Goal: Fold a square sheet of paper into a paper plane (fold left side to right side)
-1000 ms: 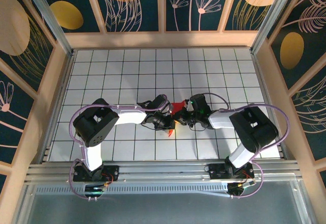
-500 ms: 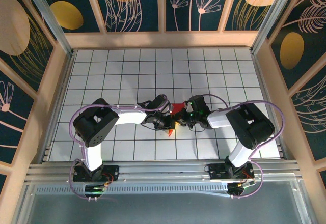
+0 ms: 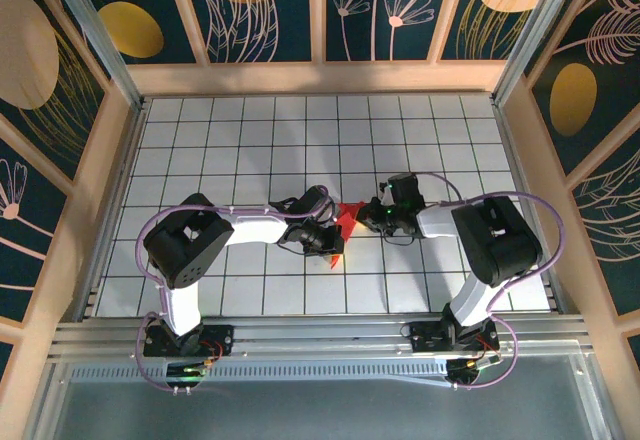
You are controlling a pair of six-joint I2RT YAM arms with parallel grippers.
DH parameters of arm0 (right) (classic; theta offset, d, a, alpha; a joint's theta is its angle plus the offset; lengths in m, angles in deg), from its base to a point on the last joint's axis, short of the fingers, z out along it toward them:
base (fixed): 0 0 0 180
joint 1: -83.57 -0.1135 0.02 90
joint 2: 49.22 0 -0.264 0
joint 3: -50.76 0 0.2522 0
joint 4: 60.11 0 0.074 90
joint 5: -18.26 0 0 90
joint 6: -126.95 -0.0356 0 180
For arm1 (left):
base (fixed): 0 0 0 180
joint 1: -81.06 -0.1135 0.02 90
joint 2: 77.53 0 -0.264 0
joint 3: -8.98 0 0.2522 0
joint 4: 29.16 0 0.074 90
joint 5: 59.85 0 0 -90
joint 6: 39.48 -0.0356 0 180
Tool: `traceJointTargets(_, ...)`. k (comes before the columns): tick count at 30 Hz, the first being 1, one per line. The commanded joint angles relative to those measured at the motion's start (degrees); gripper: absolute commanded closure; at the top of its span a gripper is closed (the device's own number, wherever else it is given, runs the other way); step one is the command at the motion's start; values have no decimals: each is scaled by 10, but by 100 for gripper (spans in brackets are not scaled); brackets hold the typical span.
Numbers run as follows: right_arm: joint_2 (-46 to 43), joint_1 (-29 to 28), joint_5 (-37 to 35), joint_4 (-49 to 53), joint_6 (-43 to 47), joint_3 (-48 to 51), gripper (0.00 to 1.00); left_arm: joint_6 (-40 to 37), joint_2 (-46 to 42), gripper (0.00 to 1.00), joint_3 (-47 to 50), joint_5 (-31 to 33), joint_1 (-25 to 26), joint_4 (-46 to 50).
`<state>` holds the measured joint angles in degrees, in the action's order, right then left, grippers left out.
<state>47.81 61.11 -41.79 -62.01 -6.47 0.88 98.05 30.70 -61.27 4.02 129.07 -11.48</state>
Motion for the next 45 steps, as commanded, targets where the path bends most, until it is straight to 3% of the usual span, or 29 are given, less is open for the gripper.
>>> traceJointTargets(1, -10, 6, -15, 37, 38, -26, 100, -6, 29, 100, 26, 80, -3, 86)
traceJointTargets(12, -90, -51, -4, 34, -6, 3, 100, -6, 24, 100, 26, 83, -4, 86)
traceJointTargets(20, -30, -86, -8, -43, -51, 21, 100, -6, 23, 100, 24, 80, -3, 83)
traceJointTargets(25, 12, -86, -12, -29, -41, 3, 100, -3, 20, 100, 24, 74, -3, 71)
traceJointTargets(35, 19, -86, -34, 60, -24, 16, 100, 21, -22, 98, -2, 23, -4, 28)
traceJointTargets(45, 14, -86, -34, 57, -25, 30, 100, 67, -68, 98, 24, -46, -5, -7)
